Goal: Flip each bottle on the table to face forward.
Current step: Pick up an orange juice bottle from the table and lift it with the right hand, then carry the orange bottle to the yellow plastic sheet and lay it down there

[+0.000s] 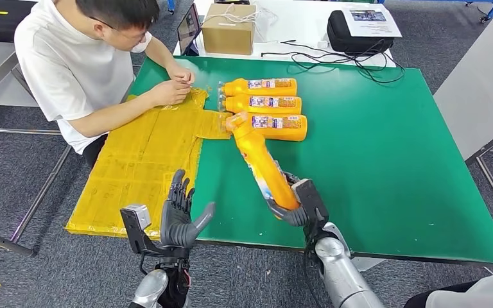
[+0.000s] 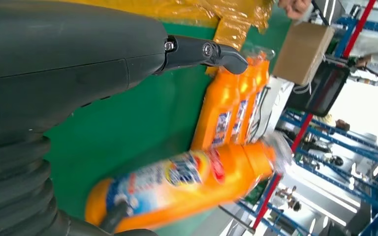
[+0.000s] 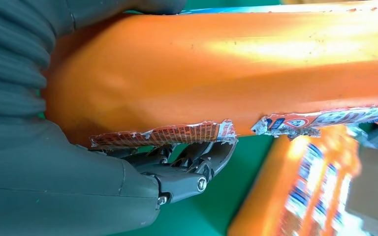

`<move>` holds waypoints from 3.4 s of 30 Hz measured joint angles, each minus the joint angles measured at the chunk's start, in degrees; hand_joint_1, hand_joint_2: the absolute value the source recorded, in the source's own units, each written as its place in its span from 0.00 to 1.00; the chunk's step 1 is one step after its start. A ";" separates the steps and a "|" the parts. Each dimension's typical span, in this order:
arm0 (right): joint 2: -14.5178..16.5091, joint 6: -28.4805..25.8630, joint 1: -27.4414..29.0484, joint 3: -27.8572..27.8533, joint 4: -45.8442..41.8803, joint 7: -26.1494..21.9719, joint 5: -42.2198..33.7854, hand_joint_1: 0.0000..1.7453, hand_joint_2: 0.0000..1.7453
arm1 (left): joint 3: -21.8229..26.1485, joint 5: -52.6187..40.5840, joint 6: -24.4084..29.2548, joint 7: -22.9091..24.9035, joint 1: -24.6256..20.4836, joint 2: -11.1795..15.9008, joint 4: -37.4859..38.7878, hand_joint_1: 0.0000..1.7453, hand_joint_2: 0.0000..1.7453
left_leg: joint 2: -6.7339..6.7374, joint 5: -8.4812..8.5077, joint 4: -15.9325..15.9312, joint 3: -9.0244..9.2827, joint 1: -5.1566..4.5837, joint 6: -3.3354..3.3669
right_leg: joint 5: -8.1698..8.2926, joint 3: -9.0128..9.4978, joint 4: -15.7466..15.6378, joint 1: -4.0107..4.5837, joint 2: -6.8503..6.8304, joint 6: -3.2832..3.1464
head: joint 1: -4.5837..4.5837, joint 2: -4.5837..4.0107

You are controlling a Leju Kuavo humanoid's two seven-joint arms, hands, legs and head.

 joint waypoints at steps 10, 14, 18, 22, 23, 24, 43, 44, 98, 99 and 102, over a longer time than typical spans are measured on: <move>1.05 0.06 3.28 5.12 -7.45 -2.62 1.16 1.00 1.00 | -0.88 -0.49 -3.25 -1.77 0.23 0.32 0.34 0.00 1.00 | 0.00 0.00 0.00 -0.12 0.00 0.00 | -0.01 -0.11 0.00 0.00 0.00 0.00 | 0.01 0.00; 1.68 1.01 6.24 11.35 -12.05 -3.91 2.26 1.00 1.00 | -1.22 -0.02 -4.44 -3.23 0.29 0.34 0.11 0.00 1.00 | 0.00 0.00 -0.01 -0.15 0.01 0.00 | -0.02 -0.16 0.00 0.01 0.00 -0.01 | 0.00 0.00; 1.53 2.33 7.03 17.19 -14.13 -3.84 2.55 1.00 1.00 | -1.82 -5.05 -4.35 -8.54 1.09 0.61 -2.48 0.00 1.00 | 0.01 0.00 -0.01 -0.19 0.02 0.00 | -0.02 -0.20 0.01 0.01 0.00 -0.01 | 0.00 0.00; 1.10 1.99 6.33 20.28 -14.69 -4.12 3.80 1.00 1.00 | -2.15 -3.35 -6.76 -6.56 1.94 0.74 -5.12 0.00 1.00 | 0.01 0.00 -0.01 -0.18 0.00 0.00 | -0.02 -0.18 0.00 -0.01 0.00 -0.01 | 0.02 0.00; 1.04 1.90 6.27 20.83 -14.74 -4.20 4.09 1.00 1.00 | -2.15 -2.41 -7.46 -5.99 2.06 0.74 -5.52 0.00 1.00 | 0.01 0.01 -0.01 -0.18 -0.01 0.00 | -0.01 -0.17 0.00 -0.02 0.00 0.00 | 0.02 0.00; 0.99 1.84 6.27 21.42 -14.78 -4.31 4.35 1.00 1.00 | -2.14 -1.62 -8.01 -5.58 2.13 0.74 -5.81 0.00 1.00 | 0.01 0.01 0.00 -0.18 -0.01 0.01 | -0.01 -0.17 0.00 -0.02 -0.01 0.00 | 0.02 0.00; 0.36 1.53 6.22 24.87 -14.93 -4.86 5.36 1.00 1.00 | -1.86 3.27 -12.06 -3.02 2.35 0.93 -6.95 0.00 1.00 | 0.00 0.00 0.00 -0.18 -0.01 0.00 | -0.01 -0.18 0.00 -0.01 0.00 0.00 | 0.02 0.00; 0.18 1.28 6.15 24.92 -14.91 -4.90 5.83 1.00 1.00 | -1.74 4.52 -13.36 -1.82 2.35 1.07 -6.98 0.00 1.00 | 0.00 0.01 0.00 -0.18 -0.01 0.00 | -0.01 -0.18 0.00 -0.01 0.00 0.00 | 0.02 0.00; 1.77 -18.53 22.34 20.62 -38.55 -15.05 -3.86 0.00 0.00 | 4.21 -26.59 1.89 -3.26 -4.40 4.99 -2.80 1.00 1.00 | 0.00 0.04 -0.01 -0.14 0.01 -0.01 | 0.00 -0.16 0.01 0.00 -0.02 -0.02 | 0.02 0.00; 1.84 -18.85 22.46 20.59 -38.75 -15.05 -3.79 0.00 0.00 | 4.73 -27.48 1.88 -3.05 -5.36 5.16 -2.38 1.00 1.00 | 0.00 0.05 -0.01 -0.14 0.01 -0.01 | 0.00 -0.16 0.01 0.00 -0.02 -0.02 | 0.02 0.00; 2.01 -19.72 22.69 20.57 -39.24 -15.05 -3.59 0.00 0.00 | 5.81 -28.47 1.78 -2.86 -7.62 5.55 -1.14 1.00 1.00 | 0.02 0.05 -0.01 -0.14 0.01 0.00 | 0.00 -0.16 0.01 0.00 0.00 -0.02 | 0.02 0.00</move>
